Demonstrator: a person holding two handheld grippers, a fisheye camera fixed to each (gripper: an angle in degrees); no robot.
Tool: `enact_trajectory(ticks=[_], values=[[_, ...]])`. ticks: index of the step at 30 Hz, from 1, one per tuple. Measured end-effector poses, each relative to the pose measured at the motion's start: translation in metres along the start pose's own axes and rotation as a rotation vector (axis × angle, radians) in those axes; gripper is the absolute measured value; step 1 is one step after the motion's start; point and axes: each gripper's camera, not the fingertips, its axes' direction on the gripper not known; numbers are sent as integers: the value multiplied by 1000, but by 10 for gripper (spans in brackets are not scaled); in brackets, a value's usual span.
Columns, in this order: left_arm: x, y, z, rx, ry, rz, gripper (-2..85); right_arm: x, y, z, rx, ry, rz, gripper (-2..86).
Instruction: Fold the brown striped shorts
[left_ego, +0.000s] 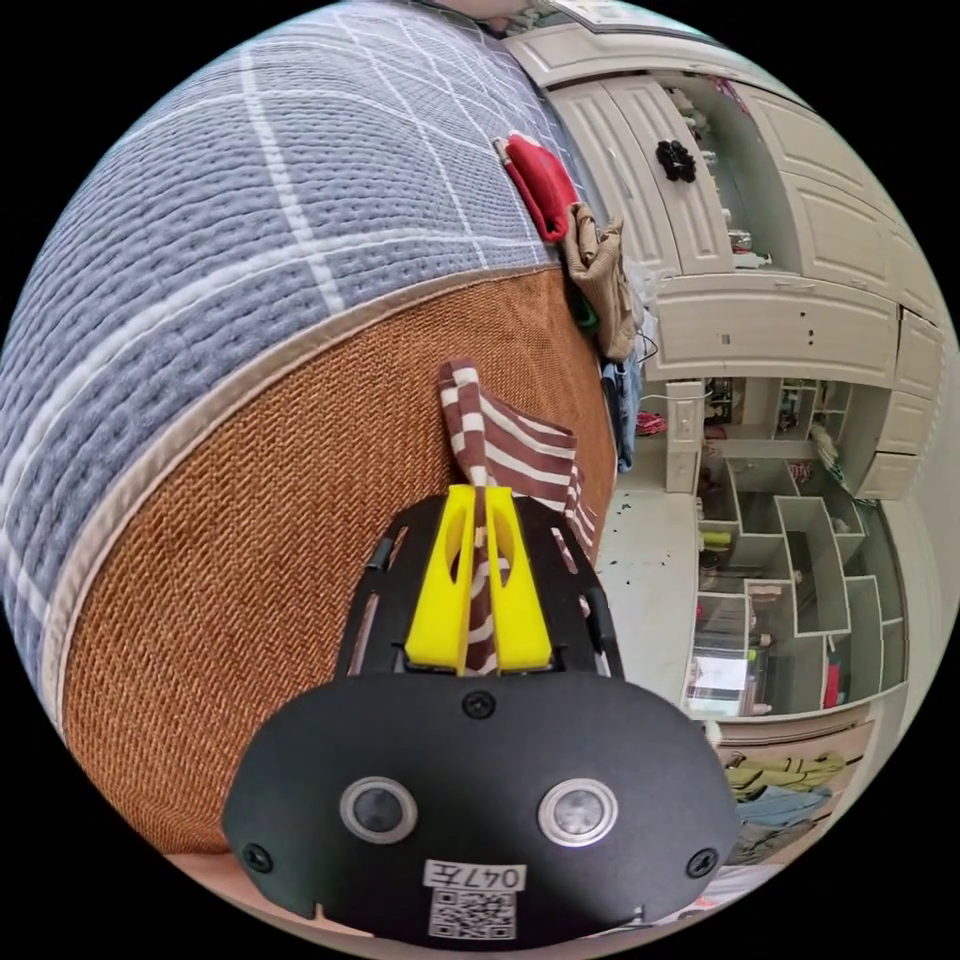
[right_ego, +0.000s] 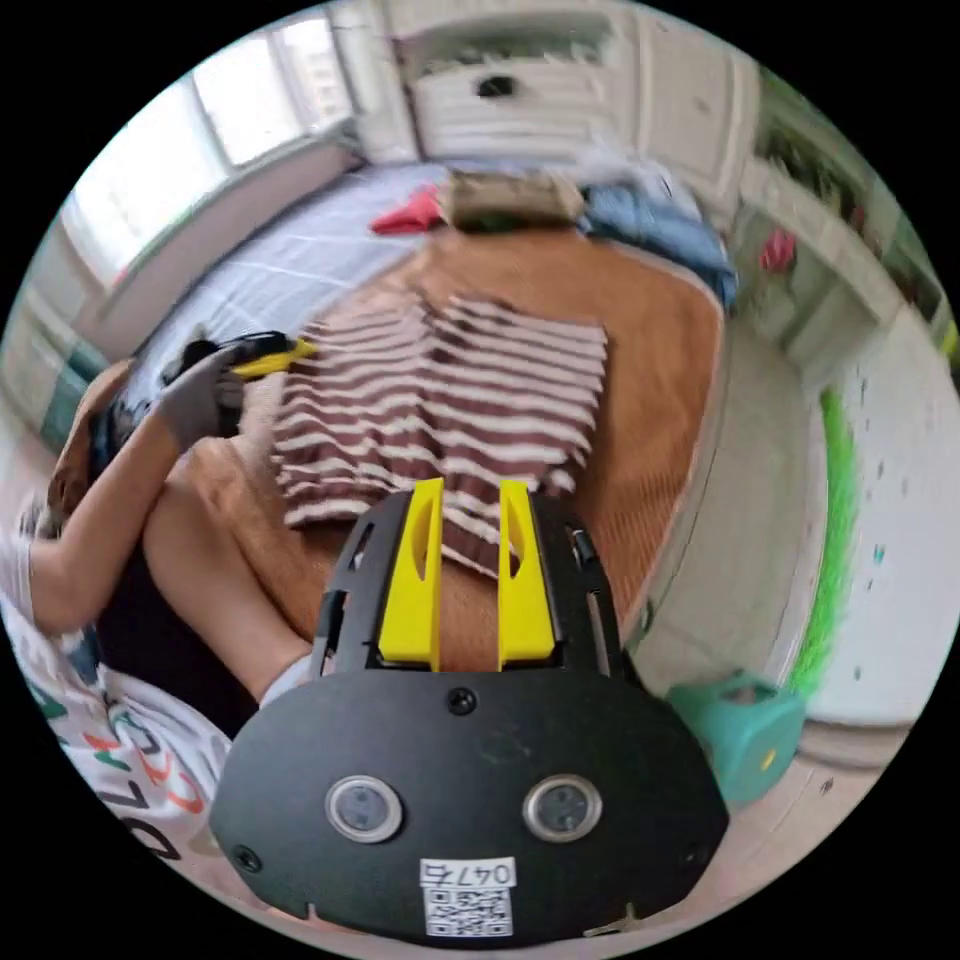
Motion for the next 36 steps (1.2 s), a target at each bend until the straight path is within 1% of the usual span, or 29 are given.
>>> enact_trajectory(ticks=[1,2,3,4,5,6,9,12,14,17,19,20,22,23,24,25,26,27,28,31,34,36], values=[[2,0,-2,4,1,6,-3,-18,-3,-8,45,-1,-58,48],[5,-1,-6,8,3,15,2,-57,-11,-16,83,-24,-188,48],[7,-2,-8,8,6,19,8,-98,-21,-12,55,-75,-324,49],[8,-2,-8,6,8,20,11,-119,-25,-8,35,-100,-386,49],[9,-3,-9,0,12,21,12,-156,-29,2,1,-127,-495,49],[10,-4,-10,-4,13,21,12,-189,-29,15,-28,-109,-591,51],[5,-4,-20,1,31,2,4,-241,-28,50,-108,-19,-727,49],[0,-5,-30,20,75,-29,-2,-258,-26,84,-217,57,-760,35],[4,-6,-38,48,111,-27,-5,-262,-23,91,-205,100,-774,22],[21,-7,-51,72,104,7,-9,-262,-30,98,-248,78,-743,1],[29,-6,-58,85,89,12,-9,-254,-35,101,-250,31,-686,-3],[31,-4,-65,107,86,-2,-10,-247,-38,99,-243,-28,-640,-4],[33,0,-84,164,90,-27,-10,-234,-42,90,-200,-182,-567,-5],[35,2,-99,203,92,-47,-10,-224,-45,81,-156,-329,-518,-5],[37,5,-115,242,114,-71,-10,-214,-46,76,-113,-492,-472,-5],[38,7,-123,259,137,-82,-10,-210,-46,75,-94,-569,-453,-5],[40,9,-136,279,187,-98,-10,-200,-45,77,-68,-687,-412,-5],[44,12,-146,292,219,-96,-10,-191,-43,84,-59,-751,-366,-5],[48,13,-150,298,221,-89,-10,-186,-42,88,-58,-774,-346,-5],[79,14,-157,308,145,-15,-10,-154,-32,106,-35,-864,-220,-5],[134,13,-140,276,98,126,-10,-120,-14,107,-2,-816,-131,-5],[195,14,-103,192,113,286,-10,-96,6,101,18,-748,-82,-5]])
